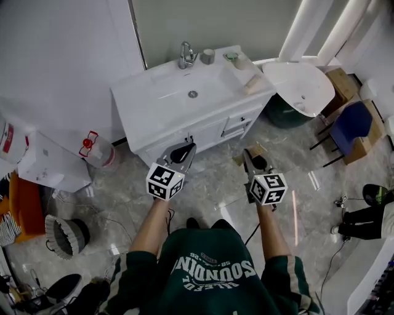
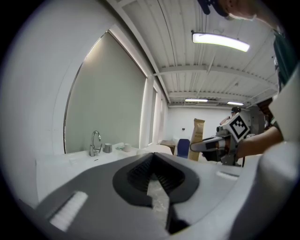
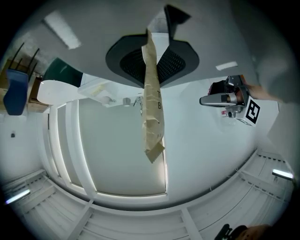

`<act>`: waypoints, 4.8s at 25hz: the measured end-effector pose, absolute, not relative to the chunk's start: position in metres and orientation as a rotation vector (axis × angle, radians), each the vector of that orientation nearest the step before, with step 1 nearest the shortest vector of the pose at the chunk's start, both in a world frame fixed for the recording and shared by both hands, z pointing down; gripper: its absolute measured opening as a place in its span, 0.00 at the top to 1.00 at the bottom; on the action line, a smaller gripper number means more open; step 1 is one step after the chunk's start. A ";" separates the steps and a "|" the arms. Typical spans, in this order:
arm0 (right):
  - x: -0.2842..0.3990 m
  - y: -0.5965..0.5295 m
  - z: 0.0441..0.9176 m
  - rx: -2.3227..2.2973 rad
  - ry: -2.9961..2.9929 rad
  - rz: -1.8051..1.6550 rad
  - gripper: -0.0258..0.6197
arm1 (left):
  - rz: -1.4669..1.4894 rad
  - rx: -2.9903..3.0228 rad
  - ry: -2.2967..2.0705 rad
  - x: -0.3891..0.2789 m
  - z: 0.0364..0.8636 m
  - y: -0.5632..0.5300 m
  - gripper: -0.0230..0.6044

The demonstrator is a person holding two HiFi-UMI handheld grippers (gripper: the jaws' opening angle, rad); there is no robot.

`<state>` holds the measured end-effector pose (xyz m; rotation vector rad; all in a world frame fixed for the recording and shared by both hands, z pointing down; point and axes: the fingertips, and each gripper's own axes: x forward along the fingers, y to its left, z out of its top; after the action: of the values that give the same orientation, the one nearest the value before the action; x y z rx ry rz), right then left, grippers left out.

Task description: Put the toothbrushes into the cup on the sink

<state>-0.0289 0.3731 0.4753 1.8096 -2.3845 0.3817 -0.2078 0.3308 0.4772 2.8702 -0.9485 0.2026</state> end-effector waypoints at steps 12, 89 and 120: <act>-0.009 0.340 0.488 1.874 -2.350 0.423 0.88 | 0.210 2.880 -0.906 -0.196 0.483 0.288 0.88; 0.030 -0.347 0.497 1.188 -2.695 0.280 0.88 | 0.225 2.497 -1.371 -0.073 0.532 -0.180 0.88; 0.013 -0.386 0.633 1.132 -2.380 0.567 0.78 | 0.249 2.533 -1.211 -0.065 0.548 -0.203 0.88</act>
<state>0.0129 -0.3863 0.6330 1.1320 -2.3799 0.5672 -0.0650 -0.2032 0.5476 2.5333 -1.2107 0.2491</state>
